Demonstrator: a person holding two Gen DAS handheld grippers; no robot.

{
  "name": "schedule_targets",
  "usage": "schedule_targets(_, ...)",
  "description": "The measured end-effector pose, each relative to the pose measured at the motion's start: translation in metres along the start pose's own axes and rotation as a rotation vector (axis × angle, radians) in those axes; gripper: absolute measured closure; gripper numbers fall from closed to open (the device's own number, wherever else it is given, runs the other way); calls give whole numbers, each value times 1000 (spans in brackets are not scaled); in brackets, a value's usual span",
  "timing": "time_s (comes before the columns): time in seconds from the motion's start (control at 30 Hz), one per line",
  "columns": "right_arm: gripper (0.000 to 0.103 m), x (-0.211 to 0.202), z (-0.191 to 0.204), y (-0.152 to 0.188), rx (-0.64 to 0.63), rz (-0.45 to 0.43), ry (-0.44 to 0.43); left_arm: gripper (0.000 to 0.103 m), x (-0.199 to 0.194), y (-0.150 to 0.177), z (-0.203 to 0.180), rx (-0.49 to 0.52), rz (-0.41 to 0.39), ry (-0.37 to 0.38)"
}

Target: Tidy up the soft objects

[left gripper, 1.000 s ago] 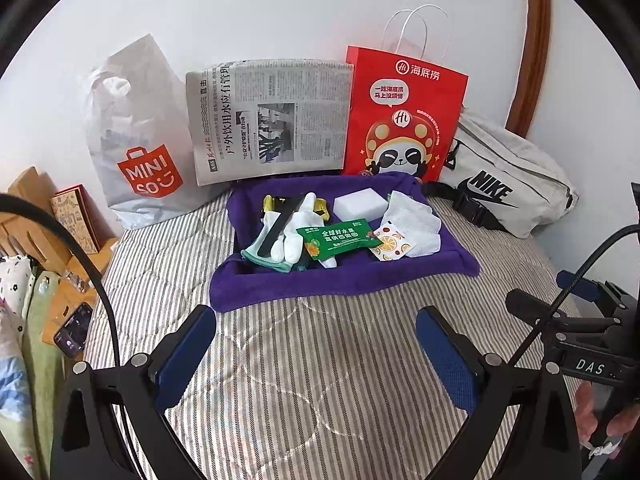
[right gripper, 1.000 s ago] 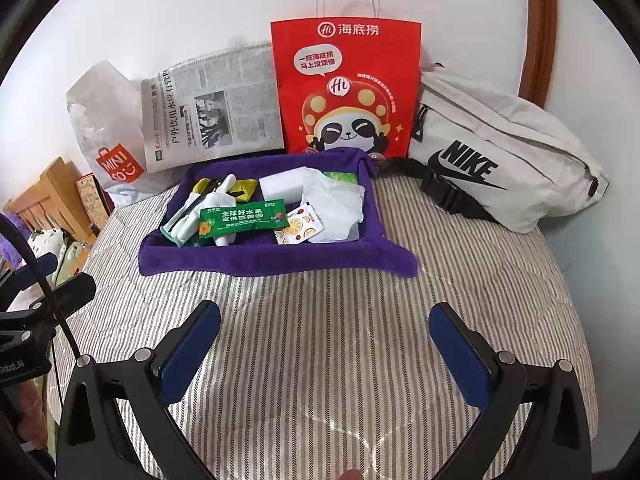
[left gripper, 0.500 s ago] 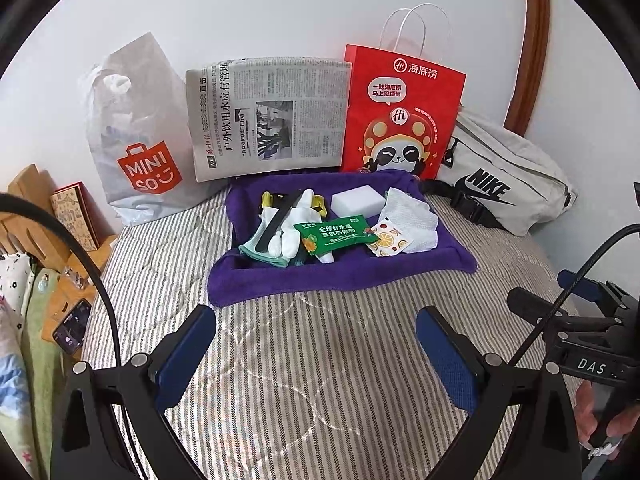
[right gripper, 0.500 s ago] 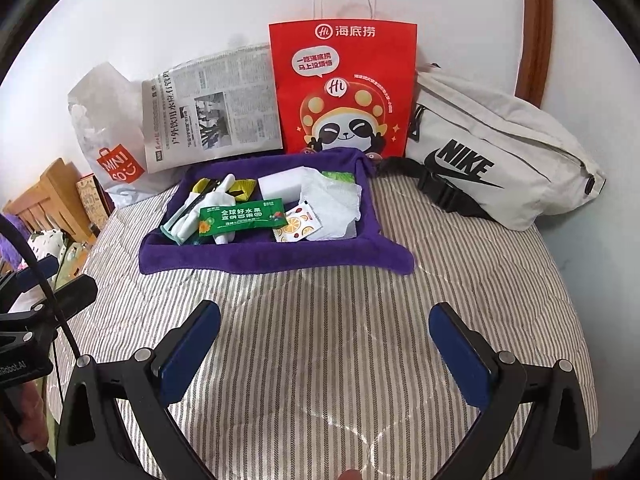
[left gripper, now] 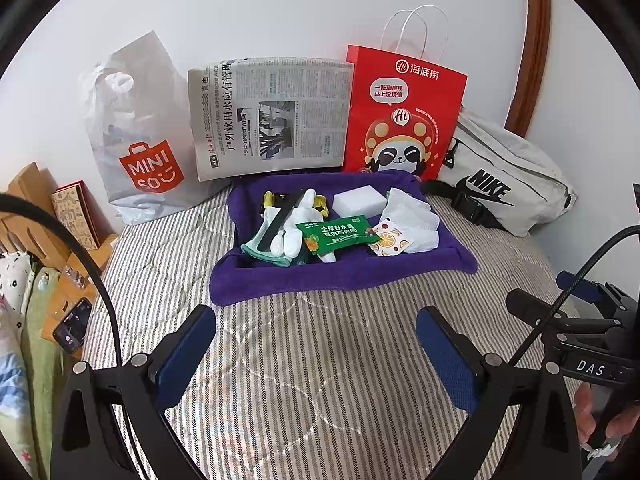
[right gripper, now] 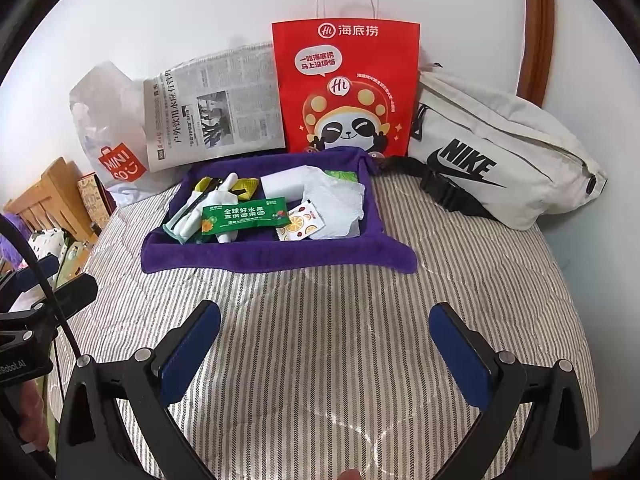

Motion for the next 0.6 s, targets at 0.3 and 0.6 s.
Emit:
schedule_targets(0.3, 0, 0, -2, -2, -2, 2, 4, 2, 1, 0, -1, 2, 0, 1)
schedule_targets(0.6, 0, -1, -3, -3, -6, 0, 6, 2, 3, -1, -2, 10, 4, 9)
Point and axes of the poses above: each gripper's, at about its wrist camera, not at the fingertips, and x roughly the way its jaws point, z to its left, y to its underside, the point moved 10 cm from there along x, roughly the way its jaws point, and after that the axes turned 10 degrees about -y, right-handed, at the moved point
